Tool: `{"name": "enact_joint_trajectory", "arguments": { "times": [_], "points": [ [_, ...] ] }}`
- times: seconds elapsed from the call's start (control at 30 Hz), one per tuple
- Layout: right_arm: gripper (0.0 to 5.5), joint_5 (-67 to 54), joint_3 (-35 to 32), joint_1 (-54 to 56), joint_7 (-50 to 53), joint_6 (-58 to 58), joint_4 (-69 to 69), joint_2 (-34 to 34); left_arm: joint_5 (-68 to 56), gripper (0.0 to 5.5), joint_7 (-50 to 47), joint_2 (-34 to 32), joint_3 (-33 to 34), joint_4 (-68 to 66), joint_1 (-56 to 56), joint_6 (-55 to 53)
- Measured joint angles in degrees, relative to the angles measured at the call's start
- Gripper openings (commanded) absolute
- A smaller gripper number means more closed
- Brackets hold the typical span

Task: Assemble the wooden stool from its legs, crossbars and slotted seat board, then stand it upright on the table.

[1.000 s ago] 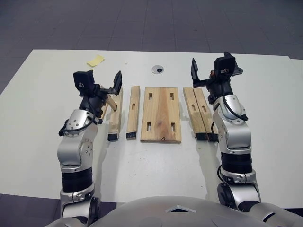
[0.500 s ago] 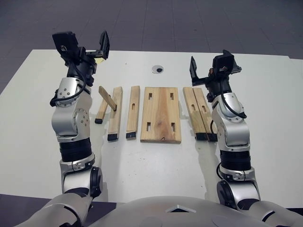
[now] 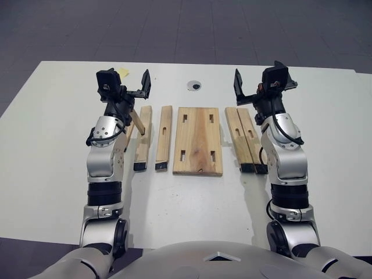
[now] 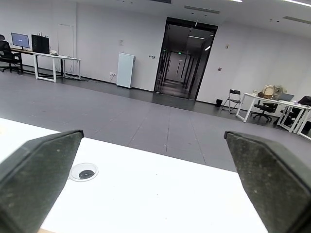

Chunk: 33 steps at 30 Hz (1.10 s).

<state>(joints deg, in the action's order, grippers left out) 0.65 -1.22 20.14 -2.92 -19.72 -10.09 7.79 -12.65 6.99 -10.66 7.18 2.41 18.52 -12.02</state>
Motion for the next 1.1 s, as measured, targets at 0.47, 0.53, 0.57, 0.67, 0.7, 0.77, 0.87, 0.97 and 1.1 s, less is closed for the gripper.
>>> {"name": "enact_joint_trajectory", "arguments": {
  "times": [0.47, 0.53, 0.57, 0.67, 0.7, 0.77, 0.87, 0.97, 1.1],
  "points": [
    [5.40, -0.1, 0.0, 0.0, 0.3, 0.4, 0.3, -0.4, -1.6, 5.38, -0.6, -2.0, 2.7, 3.4, 10.7, -5.6],
    [5.40, -0.1, 0.1, 0.0, 0.3, 0.5, 0.3, -0.4, 1.7, 5.38, -0.6, -2.3, 0.4, 0.3, 9.3, -4.3],
    [5.40, -0.1, 0.1, 0.0, 0.3, 0.5, 0.4, -0.6, 3.0, 5.38, -0.5, -2.4, -0.7, -1.5, 7.6, -3.6],
    [5.40, -0.1, 0.3, 0.1, 0.3, 0.5, 0.5, -0.8, 6.3, 5.38, -0.3, -2.1, -3.2, -8.0, 1.9, -0.4],
    [5.40, -0.1, 0.2, 0.1, 0.2, 0.5, 0.6, -0.7, 7.0, 5.38, -0.3, -2.0, -3.4, -8.7, 1.6, 1.7],
    [5.40, -0.1, 0.3, 0.3, 0.0, 0.5, 0.8, -0.7, 7.5, 5.38, -0.1, -1.9, -3.8, -10.2, 1.7, 4.4],
    [5.40, -0.1, 0.1, 0.5, -0.3, 0.5, 1.4, -0.6, 8.0, 5.38, 0.1, -1.2, -4.4, -11.1, 2.0, 6.1],
    [5.40, -0.1, 0.0, 0.6, -0.6, 0.5, 1.7, -0.3, 8.0, 5.38, 0.0, -1.1, -4.4, -10.8, 1.8, 6.2],
    [5.40, -0.1, 0.0, 0.6, -0.6, 0.5, 1.7, -0.2, 6.8, 5.38, -0.7, -1.6, -1.3, -6.8, 0.1, 3.6]
  ]
}}
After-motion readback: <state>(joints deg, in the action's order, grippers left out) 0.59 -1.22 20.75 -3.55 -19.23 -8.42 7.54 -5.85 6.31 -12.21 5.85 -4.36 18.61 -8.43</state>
